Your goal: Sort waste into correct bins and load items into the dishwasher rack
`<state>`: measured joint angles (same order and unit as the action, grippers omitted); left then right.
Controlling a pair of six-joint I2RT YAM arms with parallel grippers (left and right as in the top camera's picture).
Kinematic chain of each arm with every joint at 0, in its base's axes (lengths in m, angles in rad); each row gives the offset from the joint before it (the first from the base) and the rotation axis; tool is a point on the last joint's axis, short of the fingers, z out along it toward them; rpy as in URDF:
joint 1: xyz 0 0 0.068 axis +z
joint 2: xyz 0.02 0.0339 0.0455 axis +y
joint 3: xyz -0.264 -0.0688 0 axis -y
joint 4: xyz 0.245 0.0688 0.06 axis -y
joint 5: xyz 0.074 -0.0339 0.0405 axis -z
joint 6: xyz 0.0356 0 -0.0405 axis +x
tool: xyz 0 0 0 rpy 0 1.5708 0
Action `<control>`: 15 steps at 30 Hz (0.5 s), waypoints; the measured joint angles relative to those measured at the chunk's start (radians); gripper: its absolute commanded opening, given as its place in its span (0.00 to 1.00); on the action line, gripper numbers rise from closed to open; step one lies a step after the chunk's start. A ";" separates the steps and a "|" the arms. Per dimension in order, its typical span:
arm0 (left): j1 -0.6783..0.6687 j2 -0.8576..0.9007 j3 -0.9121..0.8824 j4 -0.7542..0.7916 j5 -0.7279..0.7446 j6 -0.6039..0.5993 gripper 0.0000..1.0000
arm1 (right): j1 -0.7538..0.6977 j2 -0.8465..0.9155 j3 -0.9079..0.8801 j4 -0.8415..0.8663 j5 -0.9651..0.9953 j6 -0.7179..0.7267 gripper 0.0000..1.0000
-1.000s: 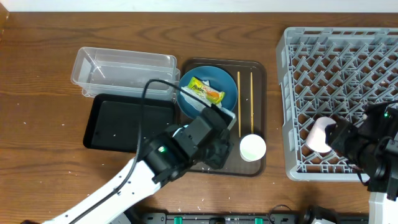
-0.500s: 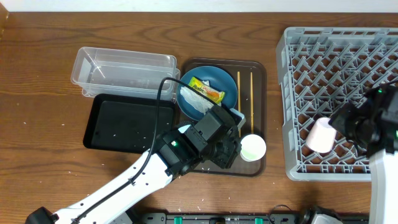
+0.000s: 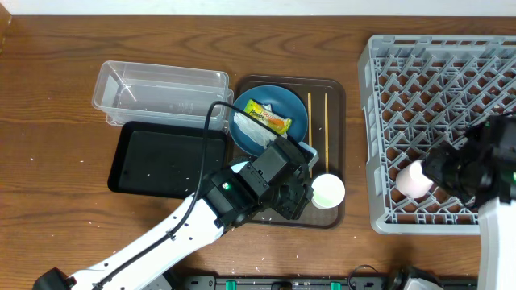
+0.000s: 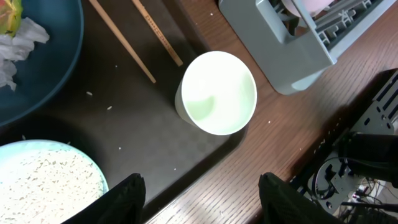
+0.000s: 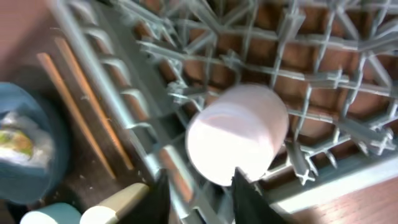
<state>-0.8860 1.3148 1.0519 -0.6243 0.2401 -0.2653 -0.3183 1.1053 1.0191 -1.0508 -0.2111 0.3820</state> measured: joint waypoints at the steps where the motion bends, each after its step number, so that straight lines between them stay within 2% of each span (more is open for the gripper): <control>1: 0.000 0.000 0.000 0.000 -0.001 0.000 0.62 | 0.000 -0.029 0.000 0.005 -0.008 -0.005 0.51; 3: -0.002 0.006 0.000 0.000 -0.008 0.000 0.62 | 0.000 -0.101 0.000 0.015 -0.049 -0.021 0.59; 8: -0.033 0.083 0.002 0.022 -0.061 -0.001 0.72 | 0.000 -0.255 0.000 0.008 -0.161 -0.056 0.77; 15: -0.067 0.238 0.002 0.132 -0.140 0.000 0.74 | 0.000 -0.371 0.000 -0.059 -0.258 -0.088 0.80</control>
<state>-0.9531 1.5528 1.0542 -0.4927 0.1001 -0.2653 -0.3183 0.7341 1.0191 -1.1099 -0.4694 0.2943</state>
